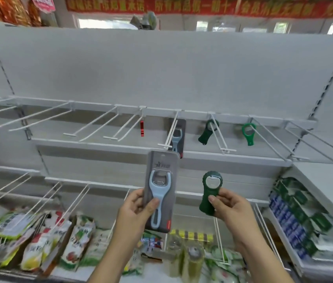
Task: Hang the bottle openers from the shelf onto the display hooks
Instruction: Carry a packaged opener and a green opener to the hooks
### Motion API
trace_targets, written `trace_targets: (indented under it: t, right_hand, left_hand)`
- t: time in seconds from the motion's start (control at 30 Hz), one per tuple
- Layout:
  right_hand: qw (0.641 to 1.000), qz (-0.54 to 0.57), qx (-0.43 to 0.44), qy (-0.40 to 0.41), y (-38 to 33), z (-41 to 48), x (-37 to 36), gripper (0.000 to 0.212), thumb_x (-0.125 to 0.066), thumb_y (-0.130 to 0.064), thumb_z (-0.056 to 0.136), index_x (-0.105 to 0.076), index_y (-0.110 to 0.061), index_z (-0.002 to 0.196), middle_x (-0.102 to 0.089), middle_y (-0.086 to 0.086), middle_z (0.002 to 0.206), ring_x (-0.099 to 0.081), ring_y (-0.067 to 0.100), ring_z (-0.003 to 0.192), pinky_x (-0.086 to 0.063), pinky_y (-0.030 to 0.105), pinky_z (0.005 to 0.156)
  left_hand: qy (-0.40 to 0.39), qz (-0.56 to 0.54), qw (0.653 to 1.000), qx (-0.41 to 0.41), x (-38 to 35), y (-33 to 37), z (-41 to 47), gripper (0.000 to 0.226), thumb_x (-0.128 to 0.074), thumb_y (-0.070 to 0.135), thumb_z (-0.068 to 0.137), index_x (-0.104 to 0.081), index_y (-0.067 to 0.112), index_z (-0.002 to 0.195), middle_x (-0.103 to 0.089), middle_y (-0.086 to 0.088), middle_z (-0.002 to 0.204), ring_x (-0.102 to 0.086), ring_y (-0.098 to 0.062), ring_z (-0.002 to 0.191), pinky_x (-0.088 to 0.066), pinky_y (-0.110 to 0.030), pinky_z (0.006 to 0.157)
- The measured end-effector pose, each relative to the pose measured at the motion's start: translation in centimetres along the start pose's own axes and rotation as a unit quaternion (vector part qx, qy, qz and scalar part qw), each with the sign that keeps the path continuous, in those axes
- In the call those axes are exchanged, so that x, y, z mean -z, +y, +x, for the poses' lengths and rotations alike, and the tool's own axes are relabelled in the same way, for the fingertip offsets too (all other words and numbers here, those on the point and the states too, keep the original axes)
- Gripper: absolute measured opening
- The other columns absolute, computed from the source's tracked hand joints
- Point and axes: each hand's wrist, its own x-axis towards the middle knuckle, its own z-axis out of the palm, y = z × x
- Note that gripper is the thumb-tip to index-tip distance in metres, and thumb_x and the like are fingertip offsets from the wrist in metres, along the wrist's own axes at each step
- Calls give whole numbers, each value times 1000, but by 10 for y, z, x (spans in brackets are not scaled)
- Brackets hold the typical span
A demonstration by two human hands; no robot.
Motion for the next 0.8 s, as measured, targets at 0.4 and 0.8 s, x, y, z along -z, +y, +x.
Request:
trace_targets:
  t: [0.4,0.8]
  right_hand:
    - [999,7,45,-1,-26,1,15,20,-63,0,92,-71,-16,102,-79,0,89,-75,14,85,-58,26,72]
    - [999,22,48,-12,-29,14,14,19,-63,-1,93,-71,-15,104,-79,3,93,-75,19,90,-61,38,82]
  left_hand:
    - [-2,-11,1000,-18,-21,13,16,18,-69,11,89,-64,14,106,-80,-1,96,-77,-18,84,-60,-24,63]
    - [11,3,1000,-9,-26,4,28,20,-67,13,92,-62,15,111,-79,-1,100,-76,-17,87,-61,-25,66]
